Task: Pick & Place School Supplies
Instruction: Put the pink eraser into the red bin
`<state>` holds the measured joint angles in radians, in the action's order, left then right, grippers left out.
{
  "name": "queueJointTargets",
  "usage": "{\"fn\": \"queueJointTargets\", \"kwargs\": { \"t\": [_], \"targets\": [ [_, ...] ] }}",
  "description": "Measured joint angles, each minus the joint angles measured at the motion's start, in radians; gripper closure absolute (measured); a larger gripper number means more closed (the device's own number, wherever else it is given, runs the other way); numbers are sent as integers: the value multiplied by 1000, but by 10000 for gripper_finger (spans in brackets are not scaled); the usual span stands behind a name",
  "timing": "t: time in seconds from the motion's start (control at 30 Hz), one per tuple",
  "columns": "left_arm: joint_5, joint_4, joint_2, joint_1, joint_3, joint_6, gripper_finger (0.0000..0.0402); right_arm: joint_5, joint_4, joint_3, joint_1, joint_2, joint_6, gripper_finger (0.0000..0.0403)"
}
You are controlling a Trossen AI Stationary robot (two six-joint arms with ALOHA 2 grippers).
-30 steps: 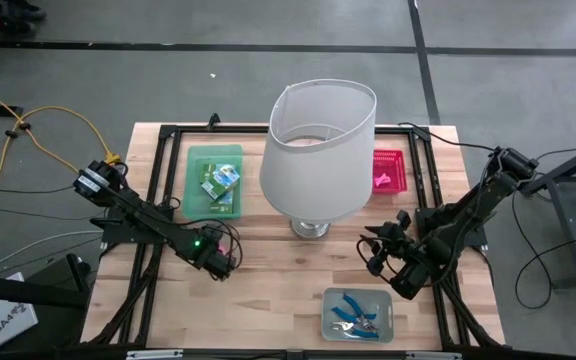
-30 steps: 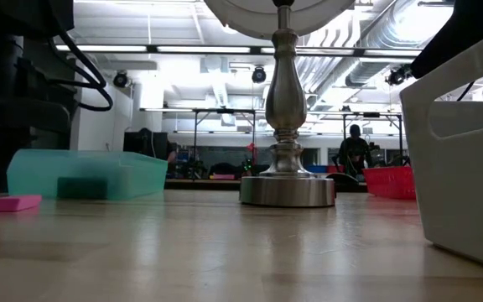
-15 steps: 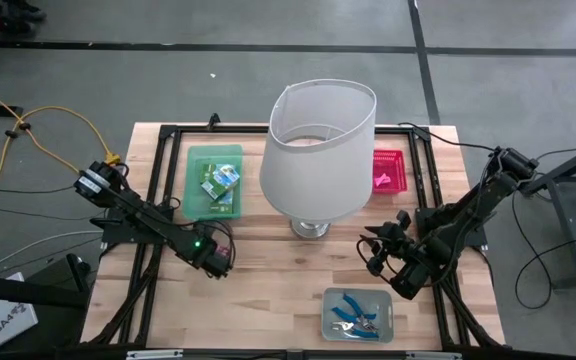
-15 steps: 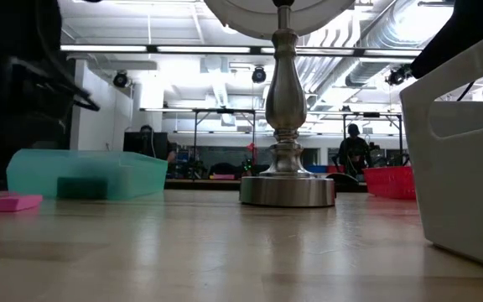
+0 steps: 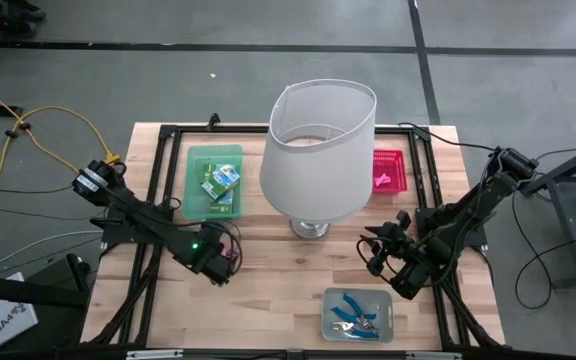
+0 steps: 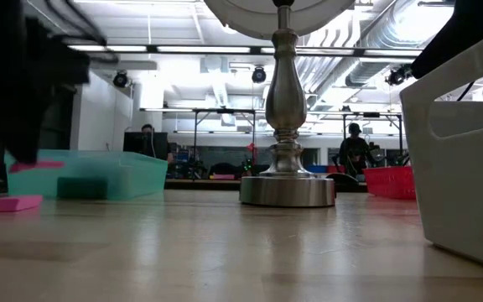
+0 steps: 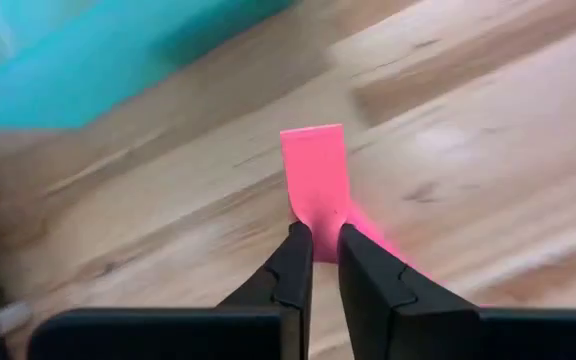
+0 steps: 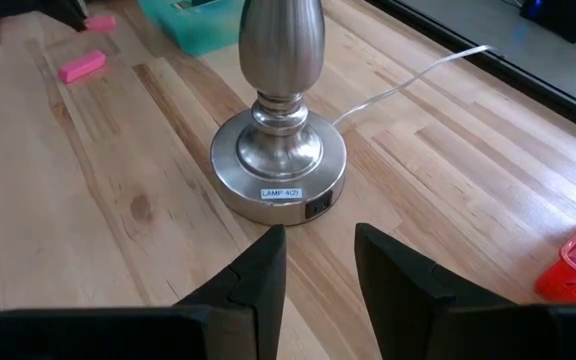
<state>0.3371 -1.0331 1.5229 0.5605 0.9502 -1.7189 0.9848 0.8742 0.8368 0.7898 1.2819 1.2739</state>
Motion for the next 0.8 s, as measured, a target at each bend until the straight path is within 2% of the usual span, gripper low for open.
{"fn": "queueJointTargets", "kwargs": {
  "t": [0.2,0.37,0.57,0.8],
  "targets": [
    [67,1,-9,25,90,135,374,-26,-13,0,0,0,-11,290],
    [112,32,-10,43,140,217,373,-39,-105,0,0,0,-103,290],
    [111,46,-11,47,147,228,372,-50,-227,0,0,0,-228,290],
    [80,46,-11,47,148,315,372,-69,-247,0,0,0,-251,290]
  ]
}}
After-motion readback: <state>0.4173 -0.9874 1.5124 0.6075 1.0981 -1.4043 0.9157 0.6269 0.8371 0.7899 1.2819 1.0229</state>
